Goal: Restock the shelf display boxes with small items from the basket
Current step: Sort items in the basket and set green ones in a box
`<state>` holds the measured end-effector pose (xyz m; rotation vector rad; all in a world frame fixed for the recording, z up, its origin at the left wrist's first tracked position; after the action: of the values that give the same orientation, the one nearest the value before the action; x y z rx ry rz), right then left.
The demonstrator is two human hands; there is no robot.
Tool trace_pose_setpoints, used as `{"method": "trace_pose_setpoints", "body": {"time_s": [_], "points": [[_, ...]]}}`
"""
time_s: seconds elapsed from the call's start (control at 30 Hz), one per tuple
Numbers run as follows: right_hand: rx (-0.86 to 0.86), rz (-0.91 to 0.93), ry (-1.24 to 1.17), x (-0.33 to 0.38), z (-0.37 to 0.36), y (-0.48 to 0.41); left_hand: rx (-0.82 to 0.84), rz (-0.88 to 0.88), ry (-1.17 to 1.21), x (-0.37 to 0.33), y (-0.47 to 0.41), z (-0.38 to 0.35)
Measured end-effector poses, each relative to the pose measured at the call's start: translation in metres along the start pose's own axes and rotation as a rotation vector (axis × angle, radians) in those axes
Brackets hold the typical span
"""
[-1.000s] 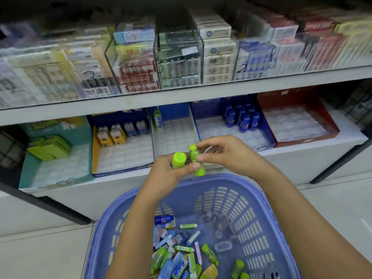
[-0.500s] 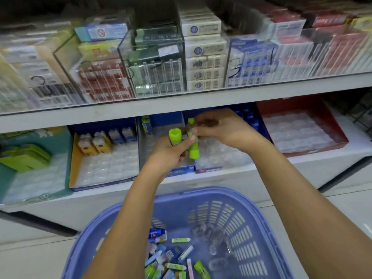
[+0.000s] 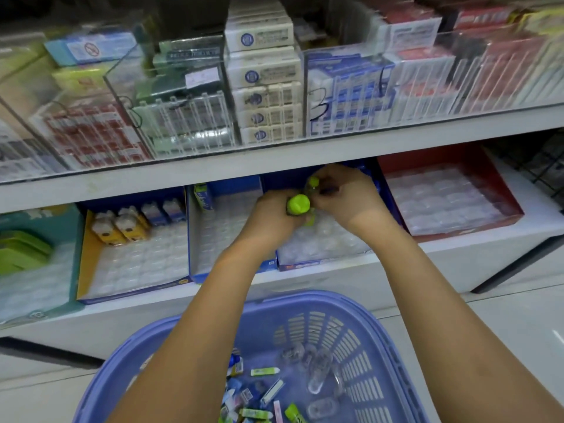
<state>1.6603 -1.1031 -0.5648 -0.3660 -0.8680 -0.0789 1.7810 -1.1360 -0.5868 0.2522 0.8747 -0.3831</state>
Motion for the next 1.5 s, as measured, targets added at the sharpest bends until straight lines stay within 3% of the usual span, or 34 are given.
{"method": "trace_pose_setpoints", "body": {"time_s": [0.13,0.27,0.43,0.5,0.63,0.7,0.97,1.17,1.23,1.33,1.5], "points": [[-0.045,-0.048,-0.041,-0.010,0.002,0.013,-0.033,0.050,-0.156,0.004,0.001,0.008],[-0.054,-0.089,-0.023,-0.020,0.011,0.020,0.045,0.065,-0.441,-0.004,-0.003,-0.007],[-0.061,-0.163,-0.124,-0.030,0.014,0.034,0.052,0.111,-0.500,-0.009,-0.009,-0.018],[-0.064,-0.194,-0.212,-0.031,0.018,0.037,0.071,0.128,-0.417,-0.008,-0.008,-0.013],[-0.011,-0.227,-0.641,-0.020,0.025,0.039,0.038,0.176,0.128,-0.003,0.010,0.010],[0.042,-0.214,-0.698,-0.012,0.026,0.038,0.032,0.193,0.281,0.000,0.023,0.014],[-0.004,-0.157,-0.719,0.007,0.023,0.038,0.040,0.144,0.536,0.000,0.039,0.017],[-0.034,-0.150,-0.848,0.012,0.003,0.027,-0.177,0.196,0.559,0.013,0.032,0.030],[-0.121,-0.182,-0.789,0.007,-0.003,0.018,-0.245,0.220,0.528,0.021,0.032,0.038],[-0.234,-0.131,-0.489,0.002,-0.002,-0.004,-0.312,0.282,0.417,0.043,0.035,0.049],[-0.110,-0.047,-0.081,0.006,-0.033,-0.040,-0.257,0.376,0.248,0.069,0.038,0.042]]}}
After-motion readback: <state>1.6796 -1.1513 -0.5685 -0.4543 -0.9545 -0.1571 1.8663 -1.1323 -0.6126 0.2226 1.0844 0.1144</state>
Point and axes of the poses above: each hand's wrist, its own y-axis away from the middle knuckle, its own z-axis out of the back of the hand, x = y × z, the point moved 8 cm from there along -y, towards the middle knuckle, and after that the axes turned 6 degrees about z, right-handed, at the moved point
